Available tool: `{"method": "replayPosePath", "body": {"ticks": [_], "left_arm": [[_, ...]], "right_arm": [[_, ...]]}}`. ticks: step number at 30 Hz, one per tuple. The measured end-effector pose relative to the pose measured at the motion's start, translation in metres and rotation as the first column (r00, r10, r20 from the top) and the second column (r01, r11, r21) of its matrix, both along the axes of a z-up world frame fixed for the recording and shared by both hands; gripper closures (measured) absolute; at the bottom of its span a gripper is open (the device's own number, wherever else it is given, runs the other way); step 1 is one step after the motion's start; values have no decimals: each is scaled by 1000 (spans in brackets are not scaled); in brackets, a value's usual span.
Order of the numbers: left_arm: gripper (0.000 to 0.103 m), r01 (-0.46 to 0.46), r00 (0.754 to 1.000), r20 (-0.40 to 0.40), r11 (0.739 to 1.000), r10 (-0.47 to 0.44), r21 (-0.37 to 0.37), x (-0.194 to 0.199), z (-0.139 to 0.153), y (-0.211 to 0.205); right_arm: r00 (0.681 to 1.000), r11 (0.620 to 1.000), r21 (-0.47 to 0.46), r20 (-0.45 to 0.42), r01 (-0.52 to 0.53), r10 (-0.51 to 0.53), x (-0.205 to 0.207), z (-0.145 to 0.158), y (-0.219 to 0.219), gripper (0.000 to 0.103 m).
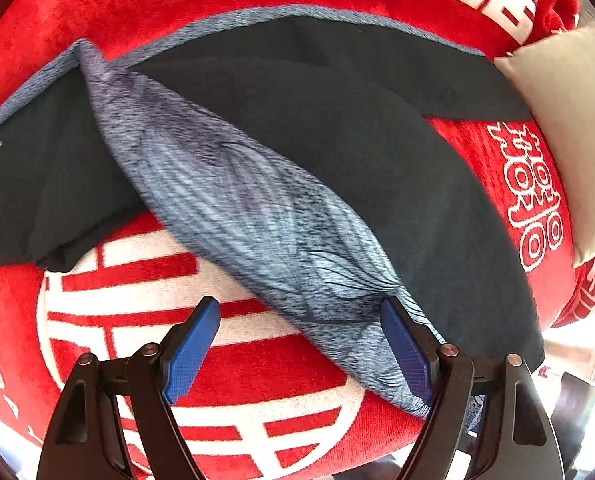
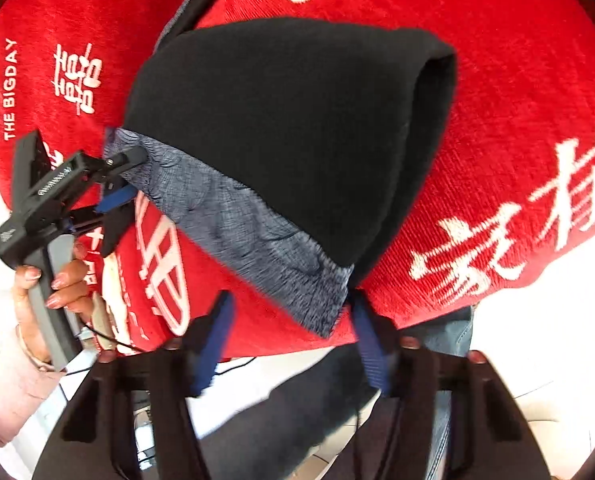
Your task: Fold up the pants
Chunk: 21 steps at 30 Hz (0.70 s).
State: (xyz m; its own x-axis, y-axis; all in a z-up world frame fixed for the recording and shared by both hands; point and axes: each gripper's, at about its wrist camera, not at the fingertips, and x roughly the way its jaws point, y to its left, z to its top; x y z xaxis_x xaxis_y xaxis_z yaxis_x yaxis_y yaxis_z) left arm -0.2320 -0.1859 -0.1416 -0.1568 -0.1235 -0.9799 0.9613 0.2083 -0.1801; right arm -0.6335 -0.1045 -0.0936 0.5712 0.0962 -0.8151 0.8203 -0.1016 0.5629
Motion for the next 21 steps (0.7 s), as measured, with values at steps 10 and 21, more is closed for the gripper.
{"method": "replayPosePath", "body": {"ticks": [10,21], "left_arm": [[92,65,988,-128,990,-81,-124,-8,48,-16],[92,37,987,-145,970,-74,-240,5,104,-106]], "right_arm": [[985,992,-90,154,87,-73,-3,80,-34,89],[991,950,-313,133,19,24,-3,162,-211,89]]}}
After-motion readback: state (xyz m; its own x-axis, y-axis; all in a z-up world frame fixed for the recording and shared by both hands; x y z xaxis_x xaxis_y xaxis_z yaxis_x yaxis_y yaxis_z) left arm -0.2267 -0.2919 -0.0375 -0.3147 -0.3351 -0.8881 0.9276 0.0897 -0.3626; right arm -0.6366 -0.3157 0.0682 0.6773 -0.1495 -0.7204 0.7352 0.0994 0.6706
